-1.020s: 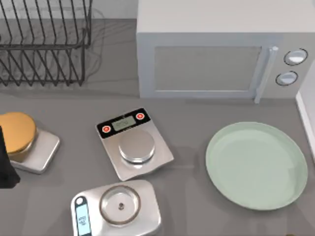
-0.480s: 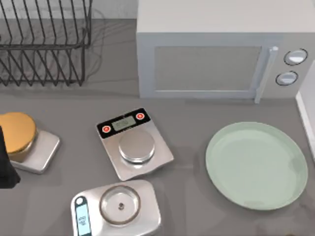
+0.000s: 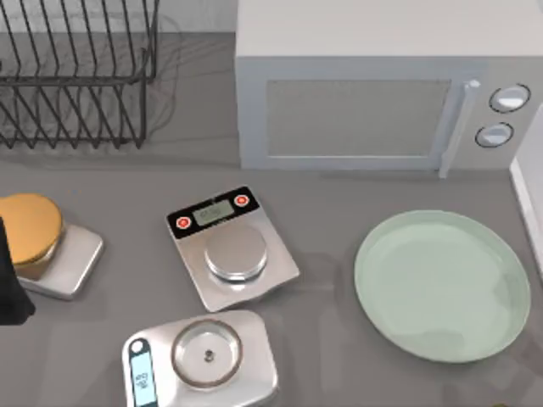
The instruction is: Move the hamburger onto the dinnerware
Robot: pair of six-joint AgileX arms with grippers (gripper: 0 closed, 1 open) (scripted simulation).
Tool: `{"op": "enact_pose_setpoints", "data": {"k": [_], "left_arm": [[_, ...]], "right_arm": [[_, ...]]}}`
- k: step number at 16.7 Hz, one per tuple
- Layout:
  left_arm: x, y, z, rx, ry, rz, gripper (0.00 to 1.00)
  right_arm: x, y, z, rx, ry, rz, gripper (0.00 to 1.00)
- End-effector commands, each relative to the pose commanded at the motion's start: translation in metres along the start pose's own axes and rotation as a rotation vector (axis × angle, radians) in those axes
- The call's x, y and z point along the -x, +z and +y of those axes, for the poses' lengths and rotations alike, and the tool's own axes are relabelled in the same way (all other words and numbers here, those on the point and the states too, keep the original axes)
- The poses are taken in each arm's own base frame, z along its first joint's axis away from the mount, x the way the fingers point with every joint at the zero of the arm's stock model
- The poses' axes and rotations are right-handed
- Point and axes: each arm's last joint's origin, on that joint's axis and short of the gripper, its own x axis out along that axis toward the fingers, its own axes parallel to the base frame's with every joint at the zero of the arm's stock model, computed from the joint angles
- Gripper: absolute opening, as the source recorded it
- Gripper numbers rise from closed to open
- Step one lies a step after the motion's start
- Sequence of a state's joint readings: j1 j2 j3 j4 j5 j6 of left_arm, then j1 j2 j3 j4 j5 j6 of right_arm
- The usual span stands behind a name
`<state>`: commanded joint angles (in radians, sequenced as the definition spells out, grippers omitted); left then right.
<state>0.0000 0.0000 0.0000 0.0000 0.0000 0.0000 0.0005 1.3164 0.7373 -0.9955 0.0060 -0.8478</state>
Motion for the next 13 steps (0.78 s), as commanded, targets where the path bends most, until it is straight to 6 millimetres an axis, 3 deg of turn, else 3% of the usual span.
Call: {"op": "enact_pose_setpoints", "data": {"k": [6,13], "left_arm": [[0.0,0.0,0.0,0.0,0.0,0.0,1.0],[0.0,0.0,0.0,0.0,0.0,0.0,1.0]], "right_arm": [[-0.004,0.0,0.0,0.0,0.002,0.001,1.0],[-0.062,0.002,-0.003,0.0,-0.006,-0.006,1.0]]}}
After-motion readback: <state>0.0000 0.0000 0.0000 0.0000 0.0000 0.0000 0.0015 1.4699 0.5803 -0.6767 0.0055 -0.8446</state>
